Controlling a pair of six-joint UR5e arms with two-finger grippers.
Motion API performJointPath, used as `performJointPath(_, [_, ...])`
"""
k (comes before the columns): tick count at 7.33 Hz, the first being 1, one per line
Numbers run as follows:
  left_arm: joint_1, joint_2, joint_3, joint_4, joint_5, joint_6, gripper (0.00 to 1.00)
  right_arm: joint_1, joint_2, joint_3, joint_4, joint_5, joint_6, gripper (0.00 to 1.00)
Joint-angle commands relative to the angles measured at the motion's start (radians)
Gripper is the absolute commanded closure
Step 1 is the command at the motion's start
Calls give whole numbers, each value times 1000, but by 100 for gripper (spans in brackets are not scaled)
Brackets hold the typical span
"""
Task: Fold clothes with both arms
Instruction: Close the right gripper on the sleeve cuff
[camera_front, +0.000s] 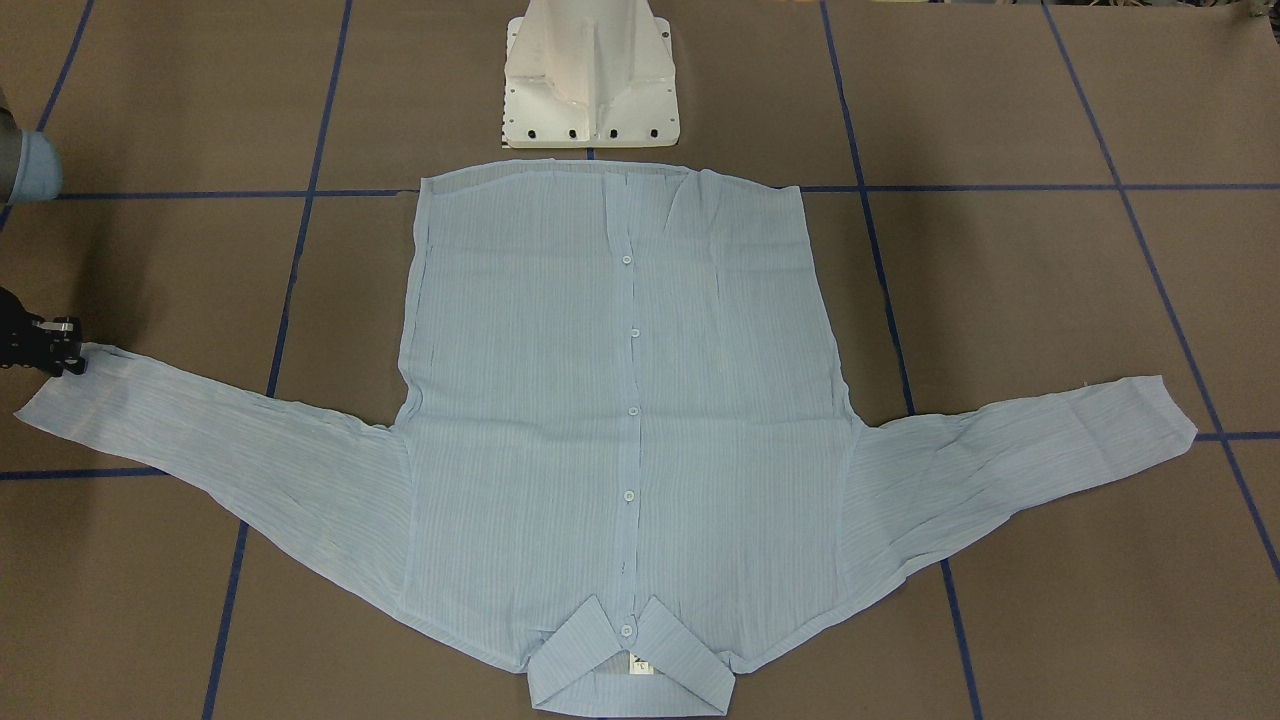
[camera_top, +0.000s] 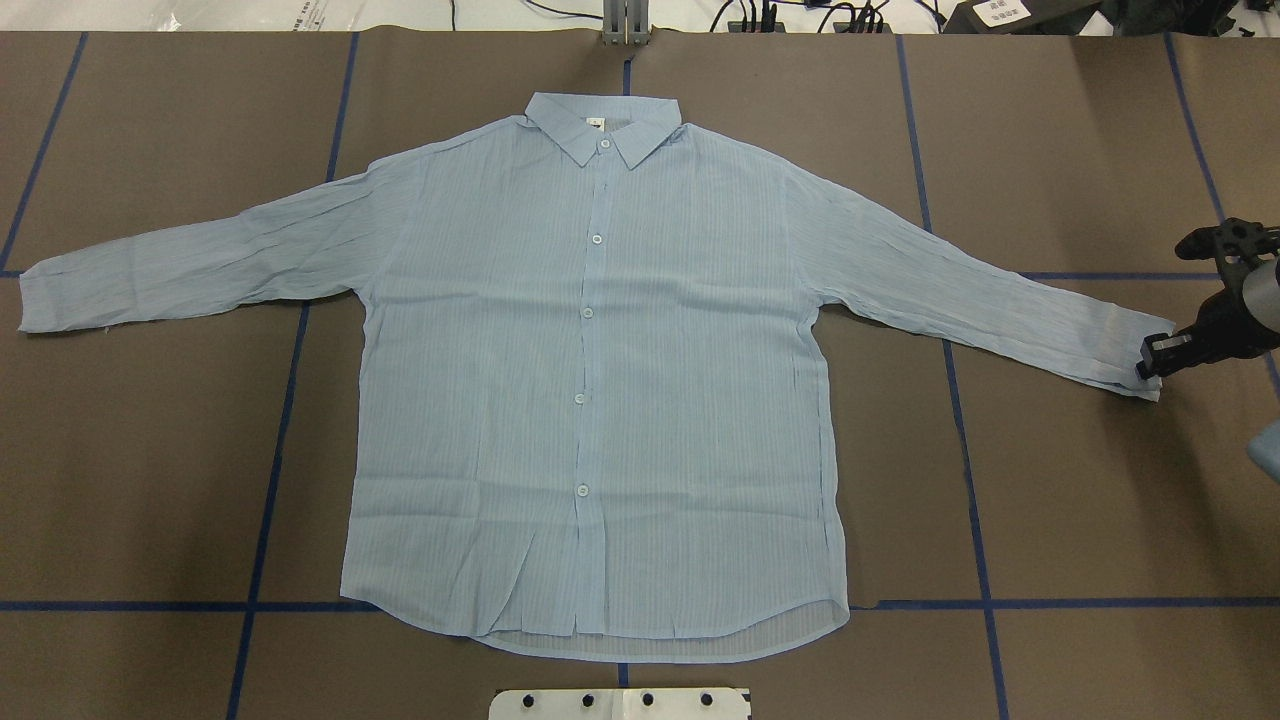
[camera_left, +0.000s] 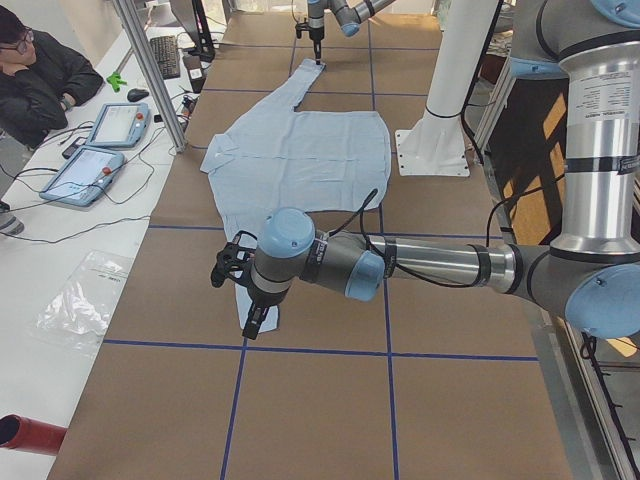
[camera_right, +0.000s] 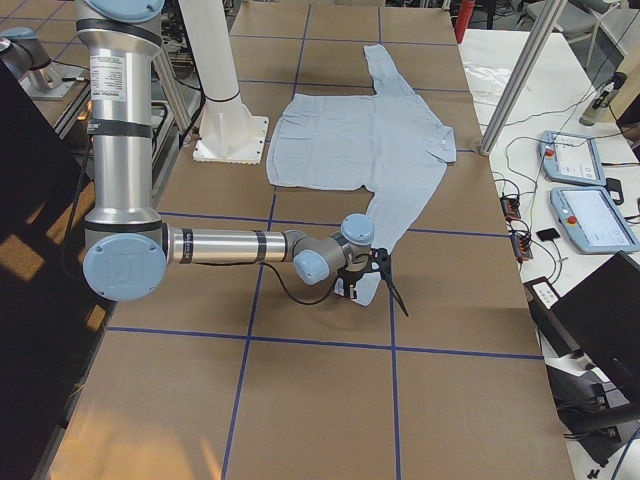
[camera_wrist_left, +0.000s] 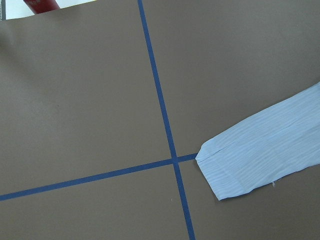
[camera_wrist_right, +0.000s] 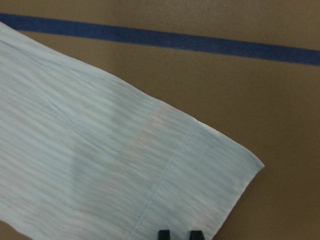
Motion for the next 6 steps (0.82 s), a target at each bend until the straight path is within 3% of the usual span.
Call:
performJointPath(1, [0, 0, 1, 0, 0, -2, 1, -1, -4, 1, -1, -5, 1, 73])
performJointPath(6, [0, 0, -1, 0, -2, 0, 0, 1, -13, -4, -4, -9, 1, 65])
